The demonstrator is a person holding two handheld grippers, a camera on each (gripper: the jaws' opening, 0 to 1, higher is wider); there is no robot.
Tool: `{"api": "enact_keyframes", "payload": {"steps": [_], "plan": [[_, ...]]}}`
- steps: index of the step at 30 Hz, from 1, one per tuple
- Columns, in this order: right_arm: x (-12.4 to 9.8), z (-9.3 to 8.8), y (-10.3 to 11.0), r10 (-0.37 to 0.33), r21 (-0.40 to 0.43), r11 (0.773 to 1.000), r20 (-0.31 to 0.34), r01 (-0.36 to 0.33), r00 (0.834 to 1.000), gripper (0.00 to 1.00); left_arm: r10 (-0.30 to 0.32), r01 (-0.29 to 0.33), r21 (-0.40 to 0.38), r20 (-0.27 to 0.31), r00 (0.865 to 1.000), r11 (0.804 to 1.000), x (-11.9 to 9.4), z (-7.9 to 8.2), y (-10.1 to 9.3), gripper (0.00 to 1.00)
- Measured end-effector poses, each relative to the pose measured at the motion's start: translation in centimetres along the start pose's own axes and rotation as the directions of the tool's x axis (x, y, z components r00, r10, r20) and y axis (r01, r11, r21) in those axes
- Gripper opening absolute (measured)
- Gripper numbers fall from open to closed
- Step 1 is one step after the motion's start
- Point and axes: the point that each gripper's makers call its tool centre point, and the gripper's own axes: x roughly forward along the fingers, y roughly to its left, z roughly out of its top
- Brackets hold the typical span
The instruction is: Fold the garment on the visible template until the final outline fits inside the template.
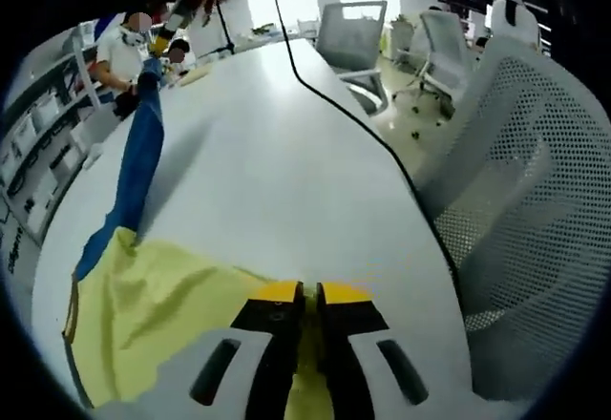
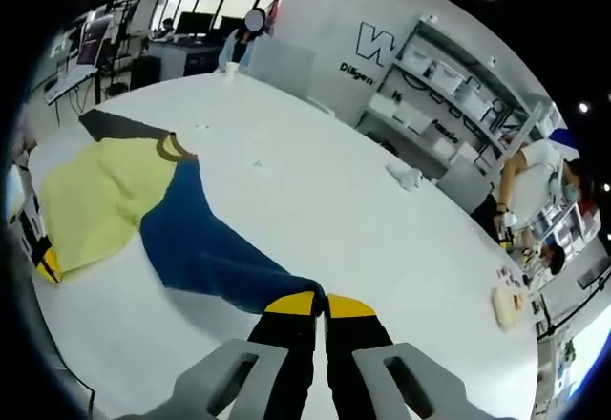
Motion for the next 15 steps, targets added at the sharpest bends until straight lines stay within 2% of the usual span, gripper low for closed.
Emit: {"api": "enact_keyframes", "payload": {"steps": [2, 5, 7, 15], "plan": [[0.2, -1.0, 0.3, 0.012, 0.011, 1.0, -0.016, -0.012, 1.0, 0.0, -0.009, 0.008, -0.086, -0.003, 1.0, 0.996, 0.0, 0.1, 0.0, 0.04], [0.5, -2.5, 0.7, 0.027, 0.026, 0.999, -0.044, -0.026, 0.999, 0.0, -0.012, 0.013, -0.171, 0.002, 1.0, 0.985, -0.2, 0.2, 0.2, 0.03], [0.7, -3.6, 1.2, 0.044, 0.045, 0.998, -0.066, -0.041, 0.997, 0.0, -0.018, 0.02, -0.198, 0.009, 1.0, 0.98, -0.4, 0.3, 0.3, 0.03], [1.5, -7.2, 2.6, 0.093, 0.105, 0.991, -0.138, -0.079, 0.986, 0.0, -0.025, 0.03, -0.218, 0.024, 0.999, 0.975, -0.9, 0.6, 0.3, 0.03]]}}
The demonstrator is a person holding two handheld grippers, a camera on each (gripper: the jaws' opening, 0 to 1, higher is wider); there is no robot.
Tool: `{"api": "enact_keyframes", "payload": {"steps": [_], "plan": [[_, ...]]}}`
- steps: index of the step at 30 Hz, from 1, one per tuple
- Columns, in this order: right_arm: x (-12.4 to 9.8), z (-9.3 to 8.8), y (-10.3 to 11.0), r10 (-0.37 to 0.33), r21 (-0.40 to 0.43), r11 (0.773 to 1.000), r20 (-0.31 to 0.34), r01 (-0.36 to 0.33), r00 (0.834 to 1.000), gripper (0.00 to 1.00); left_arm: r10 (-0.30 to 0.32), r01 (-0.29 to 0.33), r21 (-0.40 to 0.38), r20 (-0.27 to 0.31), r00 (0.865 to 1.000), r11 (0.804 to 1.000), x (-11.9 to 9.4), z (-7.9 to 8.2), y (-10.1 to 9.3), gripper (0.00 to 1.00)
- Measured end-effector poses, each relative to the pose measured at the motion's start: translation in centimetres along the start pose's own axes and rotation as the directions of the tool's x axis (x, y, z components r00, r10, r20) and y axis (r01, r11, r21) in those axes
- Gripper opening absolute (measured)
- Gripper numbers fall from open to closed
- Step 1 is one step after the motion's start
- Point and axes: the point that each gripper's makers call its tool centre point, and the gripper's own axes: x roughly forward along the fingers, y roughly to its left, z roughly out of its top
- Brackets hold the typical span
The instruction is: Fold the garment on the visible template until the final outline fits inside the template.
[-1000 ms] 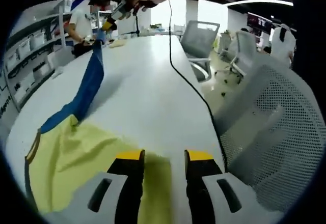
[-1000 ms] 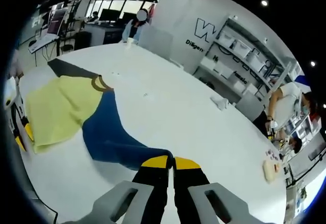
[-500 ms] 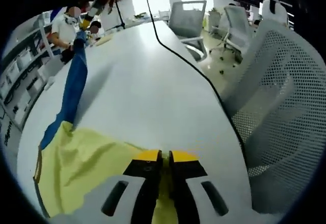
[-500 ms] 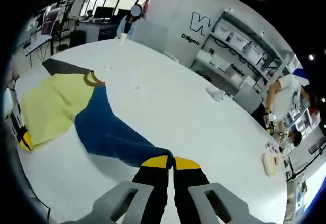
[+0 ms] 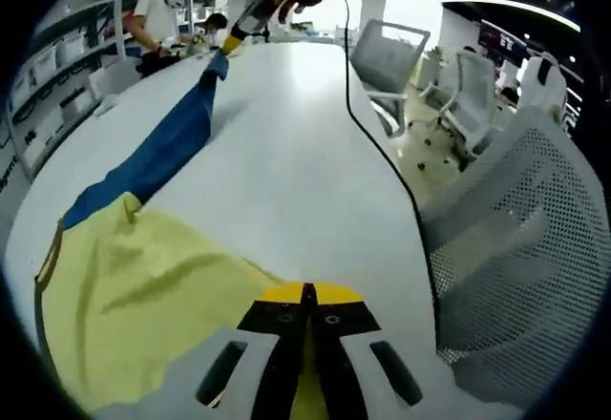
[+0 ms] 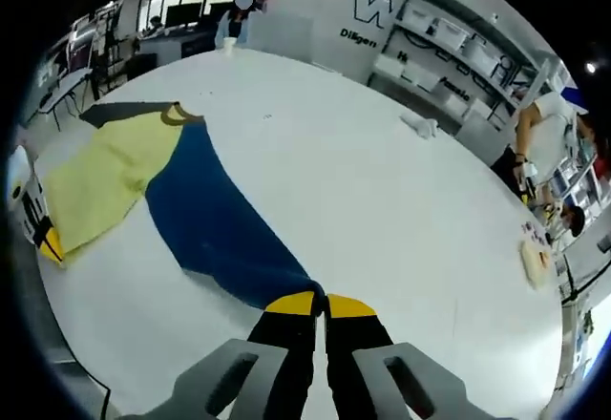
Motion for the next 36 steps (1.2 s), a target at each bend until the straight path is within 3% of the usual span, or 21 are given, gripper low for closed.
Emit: {"api": "enact_keyframes", "payload": {"steps": [7, 12, 17, 23, 36], "plan": [[1.4, -3.1, 1.0, 0.019, 0.039, 0.999, -0.091, -0.016, 0.996, 0.0, -0.005, 0.005, -0.016, -0.001, 1.0, 1.0, 0.0, 0.2, 0.1, 0.03], [1.6, -5.5, 0.7, -0.003, 0.043, 0.999, -0.155, 0.01, 0.988, 0.0, -0.009, 0.009, -0.016, 0.0, 1.0, 1.0, 0.0, 0.3, 0.0, 0.03], [1.3, -6.6, 0.6, -0.005, -0.022, 1.0, -0.174, 0.001, 0.985, 0.0, -0.013, 0.013, -0.021, 0.001, 1.0, 1.0, 0.1, 0.4, 0.0, 0.03], [1.5, -7.0, 1.1, 0.022, 0.017, 1.0, -0.149, -0.02, 0.989, 0.0, -0.014, 0.014, -0.026, 0.0, 1.0, 1.0, 0.3, 0.3, -0.1, 0.03], [1.5, -8.6, 0.9, 0.001, 0.059, 0.998, -0.17, 0.009, 0.985, 0.05, -0.019, 0.019, -0.042, -0.002, 1.0, 0.999, 0.3, 0.3, -0.1, 0.03]]}}
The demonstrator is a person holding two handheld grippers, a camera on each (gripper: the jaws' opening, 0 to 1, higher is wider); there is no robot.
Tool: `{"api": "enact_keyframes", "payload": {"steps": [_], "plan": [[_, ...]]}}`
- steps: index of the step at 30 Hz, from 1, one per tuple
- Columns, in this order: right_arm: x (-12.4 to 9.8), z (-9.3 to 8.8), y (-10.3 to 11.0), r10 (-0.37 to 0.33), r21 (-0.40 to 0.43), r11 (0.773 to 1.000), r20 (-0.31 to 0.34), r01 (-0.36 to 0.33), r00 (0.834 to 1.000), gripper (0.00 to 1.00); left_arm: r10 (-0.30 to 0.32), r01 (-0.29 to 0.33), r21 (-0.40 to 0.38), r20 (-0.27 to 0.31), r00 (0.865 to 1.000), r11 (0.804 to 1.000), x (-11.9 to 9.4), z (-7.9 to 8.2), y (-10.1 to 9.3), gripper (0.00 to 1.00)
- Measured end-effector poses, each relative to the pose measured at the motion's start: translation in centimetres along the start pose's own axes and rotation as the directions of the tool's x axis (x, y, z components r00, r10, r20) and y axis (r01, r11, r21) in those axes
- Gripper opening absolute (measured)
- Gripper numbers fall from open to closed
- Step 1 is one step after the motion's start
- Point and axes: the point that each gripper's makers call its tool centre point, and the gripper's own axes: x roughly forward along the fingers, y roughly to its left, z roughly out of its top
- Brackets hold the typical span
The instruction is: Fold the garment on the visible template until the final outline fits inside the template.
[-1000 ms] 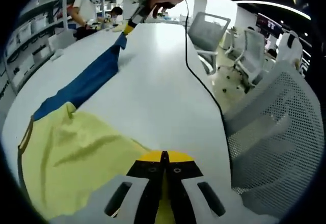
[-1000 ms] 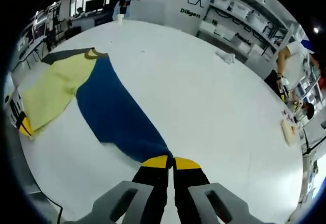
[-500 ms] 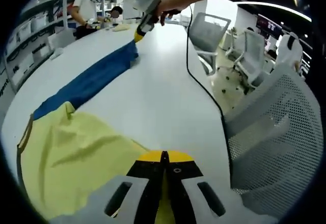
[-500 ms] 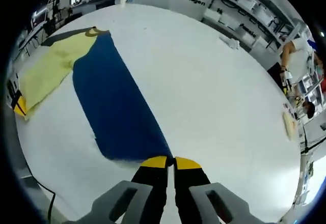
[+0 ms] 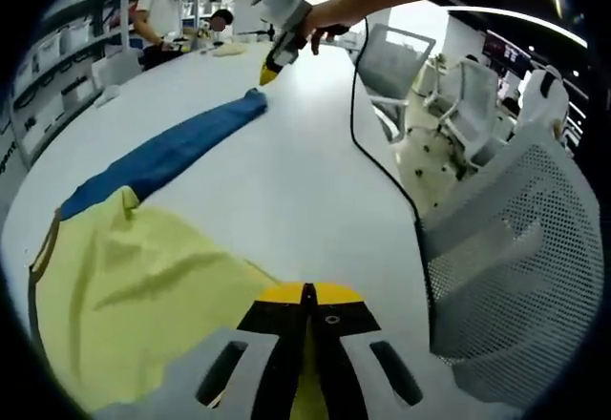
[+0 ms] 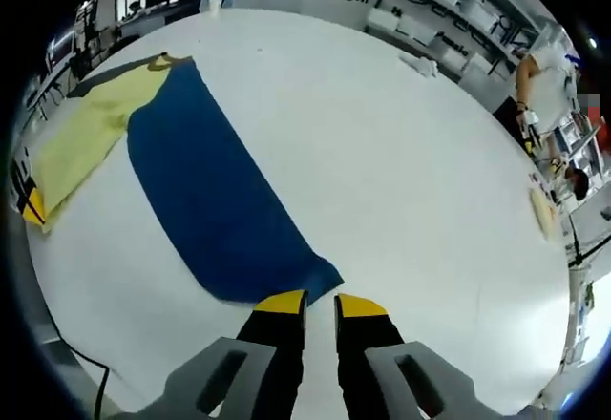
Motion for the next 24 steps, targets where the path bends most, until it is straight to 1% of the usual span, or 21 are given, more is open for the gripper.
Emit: {"api": "enact_keyframes", "payload": {"steps": [6, 10, 14, 17, 24], "plan": [[0.4, -0.9, 0.9, 0.025, 0.034, 0.999, -0.018, -0.025, 1.0, 0.07, 0.0, 0.0, -0.005, 0.001, 1.0, 1.0, 0.0, 0.0, 0.0, 0.03], [0.2, -1.1, 1.5, 0.027, 0.028, 0.999, -0.012, -0.027, 1.0, 0.08, 0.002, -0.002, -0.004, 0.002, 1.0, 1.0, 0.0, 0.0, 0.0, 0.03], [-0.2, -0.4, 2.2, 0.029, 0.015, 0.999, 0.021, -0.029, 0.999, 0.09, 0.002, -0.002, -0.011, 0.011, 1.0, 1.0, 0.0, 0.1, 0.0, 0.03], [-0.5, 0.6, 2.6, 0.035, 0.018, 0.999, 0.053, -0.036, 0.998, 0.09, 0.001, -0.001, -0.022, 0.016, 1.0, 1.0, -0.1, 0.3, 0.0, 0.03], [-1.2, 3.0, 3.6, 0.051, -0.017, 0.999, 0.122, -0.049, 0.991, 0.12, -0.012, 0.015, -0.062, 0.042, 0.999, 0.998, -0.5, 0.7, 0.1, 0.03]]}}
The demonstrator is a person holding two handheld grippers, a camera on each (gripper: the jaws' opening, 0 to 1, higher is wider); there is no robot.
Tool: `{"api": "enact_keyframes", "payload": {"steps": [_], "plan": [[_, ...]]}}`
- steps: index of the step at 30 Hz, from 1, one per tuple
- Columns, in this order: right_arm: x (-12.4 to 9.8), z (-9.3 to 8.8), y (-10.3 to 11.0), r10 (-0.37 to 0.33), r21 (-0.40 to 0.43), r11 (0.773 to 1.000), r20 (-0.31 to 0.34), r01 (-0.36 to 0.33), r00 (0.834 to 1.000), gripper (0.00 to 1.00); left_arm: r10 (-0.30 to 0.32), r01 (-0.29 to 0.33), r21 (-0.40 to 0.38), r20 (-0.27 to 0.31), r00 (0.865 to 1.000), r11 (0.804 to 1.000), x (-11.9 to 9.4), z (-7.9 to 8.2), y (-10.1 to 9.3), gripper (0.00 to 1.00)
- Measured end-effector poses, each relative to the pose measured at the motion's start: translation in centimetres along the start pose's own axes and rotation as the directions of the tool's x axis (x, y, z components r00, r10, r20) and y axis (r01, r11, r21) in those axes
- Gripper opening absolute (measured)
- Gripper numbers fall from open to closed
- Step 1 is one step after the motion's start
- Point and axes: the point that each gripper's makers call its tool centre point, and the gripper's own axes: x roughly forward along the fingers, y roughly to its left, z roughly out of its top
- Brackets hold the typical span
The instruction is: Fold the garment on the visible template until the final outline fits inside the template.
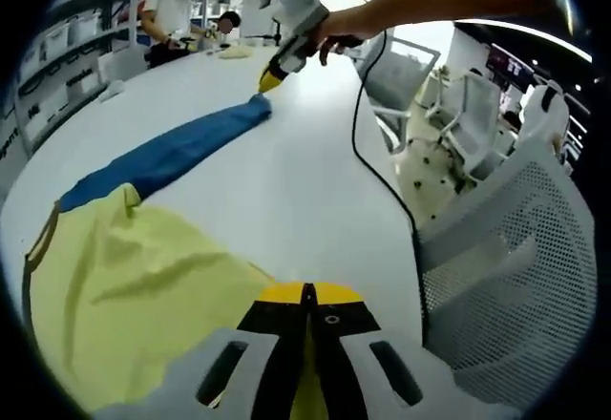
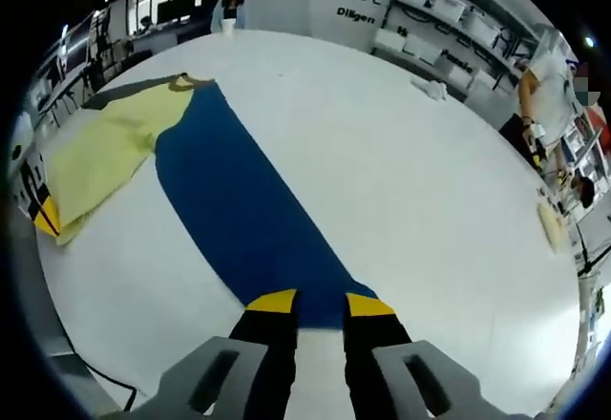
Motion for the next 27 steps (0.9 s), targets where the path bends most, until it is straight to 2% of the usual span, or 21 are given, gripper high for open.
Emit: {"api": "enact_keyframes", "payload": {"steps": [10, 15, 17, 22, 24, 27], "plan": [[-0.8, 2.6, 2.7, 0.04, -0.043, 0.998, 0.082, -0.036, 0.996, 0.18, 0.003, -0.003, -0.008, 0.031, 1.0, 1.0, -0.3, 0.3, 0.2, 0.03], [-1.3, 4.1, 4.4, 0.071, -0.041, 0.997, 0.144, -0.066, 0.987, 0.23, 0.01, -0.011, 0.011, 0.042, 0.999, 1.0, -0.5, 0.5, 0.2, 0.03], [-1.5, 4.4, 5.3, 0.084, -0.047, 0.996, 0.153, -0.078, 0.985, 0.26, 0.003, -0.003, -0.01, 0.042, 0.999, 1.0, -0.6, 0.5, 0.1, 0.03], [-1.6, 5.1, 6.8, 0.109, -0.07, 0.993, 0.177, -0.098, 0.978, 0.26, -0.012, 0.017, -0.058, 0.085, 0.996, 0.998, -1.0, 1.2, 0.1, 0.02], [-1.7, 5.3, 7.5, 0.123, -0.078, 0.991, 0.186, -0.11, 0.975, 0.26, -0.059, 0.066, -0.039, 0.156, 0.986, 0.997, -1.3, 2.6, -0.8, 0.02], [-1.8, 5.3, 8.4, 0.137, -0.091, 0.988, 0.194, -0.122, 0.971, 0.27, -0.046, 0.045, 0.004, 0.139, 0.989, 0.999, -1.2, 2.5, -0.8, 0.03]]}}
